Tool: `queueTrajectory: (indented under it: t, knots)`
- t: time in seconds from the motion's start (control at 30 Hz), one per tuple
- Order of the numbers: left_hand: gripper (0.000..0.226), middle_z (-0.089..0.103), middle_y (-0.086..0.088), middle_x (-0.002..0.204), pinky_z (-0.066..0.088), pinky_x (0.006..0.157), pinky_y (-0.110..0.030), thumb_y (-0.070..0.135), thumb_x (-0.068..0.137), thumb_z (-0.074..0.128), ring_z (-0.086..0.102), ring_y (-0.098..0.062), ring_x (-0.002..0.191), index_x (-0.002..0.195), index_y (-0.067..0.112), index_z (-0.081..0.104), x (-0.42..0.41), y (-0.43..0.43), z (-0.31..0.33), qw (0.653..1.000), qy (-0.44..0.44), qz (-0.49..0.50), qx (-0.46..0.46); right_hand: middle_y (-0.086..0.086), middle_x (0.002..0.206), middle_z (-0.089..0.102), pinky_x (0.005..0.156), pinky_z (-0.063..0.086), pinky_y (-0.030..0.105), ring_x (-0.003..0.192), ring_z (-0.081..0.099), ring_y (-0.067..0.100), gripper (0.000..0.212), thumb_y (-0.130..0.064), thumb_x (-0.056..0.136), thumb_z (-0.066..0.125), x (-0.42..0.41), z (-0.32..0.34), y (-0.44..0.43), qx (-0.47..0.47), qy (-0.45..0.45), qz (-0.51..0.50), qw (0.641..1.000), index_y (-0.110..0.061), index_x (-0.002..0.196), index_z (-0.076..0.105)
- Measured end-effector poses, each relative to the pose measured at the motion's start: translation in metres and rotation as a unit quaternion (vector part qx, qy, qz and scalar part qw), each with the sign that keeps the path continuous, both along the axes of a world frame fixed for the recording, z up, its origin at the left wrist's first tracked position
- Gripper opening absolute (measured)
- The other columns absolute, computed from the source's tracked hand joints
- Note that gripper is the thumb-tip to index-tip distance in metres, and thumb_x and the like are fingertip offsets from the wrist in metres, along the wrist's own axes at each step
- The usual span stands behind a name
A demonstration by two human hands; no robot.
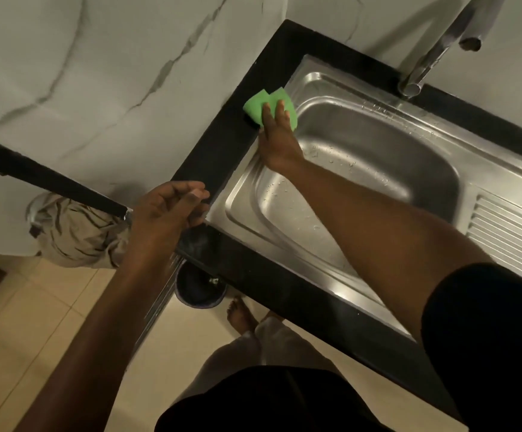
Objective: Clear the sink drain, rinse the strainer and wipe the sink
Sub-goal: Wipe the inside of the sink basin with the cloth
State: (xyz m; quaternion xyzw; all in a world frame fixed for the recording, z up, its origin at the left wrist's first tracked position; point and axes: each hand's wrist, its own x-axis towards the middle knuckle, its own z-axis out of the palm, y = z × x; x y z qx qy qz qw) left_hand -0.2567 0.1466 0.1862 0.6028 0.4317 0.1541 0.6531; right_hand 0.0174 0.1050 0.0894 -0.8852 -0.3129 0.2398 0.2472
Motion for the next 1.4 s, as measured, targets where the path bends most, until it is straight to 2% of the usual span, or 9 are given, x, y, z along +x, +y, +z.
queueTrajectory:
  t: [0.2, 0.33, 0.5, 0.7, 0.9, 1.0, 1.1, 1.27, 1.4]
  knots:
    - [0.012, 0.084, -0.004, 0.104, 0.063, 0.089, -0.035, 0.019, 0.099, 0.072, 0.079, -0.024, 0.1, 0.104, 0.025, 0.081, 0.034, -0.007, 0.008, 1.0, -0.007, 0.028, 0.004, 0.013, 0.175, -0.011, 0.125, 0.032, 0.045, 0.162, 0.011, 0.033, 0.065, -0.023, 0.114, 0.037, -0.092, 0.01, -0.067, 0.02, -0.022, 0.168, 0.985, -0.017, 0.169, 0.004]
    - [0.012, 0.083, -0.005, 0.109, 0.063, 0.09, -0.035, 0.022, 0.098, 0.073, 0.079, -0.026, 0.105, 0.105, 0.026, 0.081, 0.053, -0.008, 0.01, 1.0, -0.021, 0.003, 0.011, 0.01, 0.176, 0.002, 0.132, 0.002, 0.046, 0.163, -0.005, 0.025, 0.06, -0.027, 0.113, 0.037, -0.134, 0.017, -0.109, -0.002, -0.046, 0.305, 0.951, -0.016, 0.169, 0.015]
    - [0.015, 0.082, -0.009, 0.109, 0.063, 0.089, -0.034, 0.015, 0.102, 0.069, 0.078, -0.028, 0.102, 0.113, 0.016, 0.079, 0.081, -0.009, 0.006, 0.999, -0.023, -0.017, 0.015, 0.006, 0.176, 0.015, 0.131, 0.008, 0.042, 0.163, 0.012, 0.022, 0.067, -0.023, 0.106, 0.048, -0.116, 0.019, -0.139, 0.011, -0.056, 0.39, 0.919, -0.019, 0.168, 0.021]
    - [0.015, 0.082, -0.007, 0.112, 0.061, 0.093, -0.041, 0.019, 0.1, 0.071, 0.079, -0.029, 0.106, 0.111, 0.022, 0.081, 0.112, -0.001, -0.001, 0.999, -0.017, -0.052, 0.006, 0.01, 0.174, 0.023, 0.129, 0.021, 0.046, 0.161, 0.02, 0.026, 0.061, -0.025, 0.109, 0.044, -0.099, -0.02, -0.106, 0.043, -0.161, 0.295, 0.941, -0.012, 0.166, 0.026]
    - [0.037, 0.083, -0.003, 0.111, 0.064, 0.087, -0.031, 0.051, 0.076, 0.079, 0.081, -0.022, 0.103, 0.106, 0.031, 0.083, 0.139, 0.016, -0.001, 0.996, -0.027, -0.081, -0.005, 0.006, 0.177, 0.003, 0.127, 0.024, 0.043, 0.163, 0.012, 0.025, 0.092, -0.001, 0.093, 0.051, 0.001, -0.021, -0.061, -0.035, -0.137, 0.088, 0.986, -0.017, 0.169, 0.003]
    - [0.038, 0.083, -0.002, 0.11, 0.064, 0.085, -0.03, 0.053, 0.074, 0.079, 0.081, -0.021, 0.101, 0.105, 0.032, 0.082, 0.148, 0.024, -0.006, 0.996, -0.023, -0.087, -0.009, 0.001, 0.175, 0.018, 0.092, 0.058, 0.046, 0.139, 0.055, 0.036, 0.089, -0.001, 0.092, 0.057, 0.04, -0.005, -0.05, -0.037, -0.142, 0.063, 0.987, -0.024, 0.168, 0.016]
    - [0.036, 0.084, -0.002, 0.109, 0.063, 0.084, -0.028, 0.049, 0.076, 0.077, 0.081, -0.021, 0.101, 0.106, 0.03, 0.082, 0.153, 0.028, -0.01, 0.996, -0.027, -0.086, -0.017, 0.001, 0.169, 0.035, 0.067, 0.06, 0.037, 0.104, 0.075, 0.034, 0.082, 0.004, 0.09, 0.059, 0.07, 0.016, -0.043, 0.019, -0.216, 0.001, 0.976, -0.023, 0.163, 0.034]
    - [0.025, 0.084, -0.002, 0.107, 0.064, 0.085, -0.03, 0.041, 0.083, 0.076, 0.081, -0.021, 0.101, 0.104, 0.03, 0.083, 0.16, 0.036, -0.015, 0.996, -0.022, -0.087, -0.018, 0.009, 0.164, 0.045, 0.118, 0.041, 0.055, 0.148, 0.047, 0.035, 0.072, 0.008, 0.09, 0.046, 0.114, 0.046, -0.023, 0.055, -0.349, -0.054, 0.934, -0.019, 0.157, 0.048]
    - [0.025, 0.084, 0.0, 0.107, 0.061, 0.089, -0.039, 0.046, 0.081, 0.074, 0.081, -0.021, 0.102, 0.102, 0.035, 0.083, 0.168, 0.039, -0.017, 0.994, -0.016, -0.104, -0.006, 0.008, 0.172, 0.029, 0.128, 0.01, 0.063, 0.16, 0.021, 0.034, 0.07, -0.005, 0.096, 0.029, 0.148, 0.044, -0.004, -0.099, -0.347, 0.066, 0.93, -0.022, 0.164, 0.034]
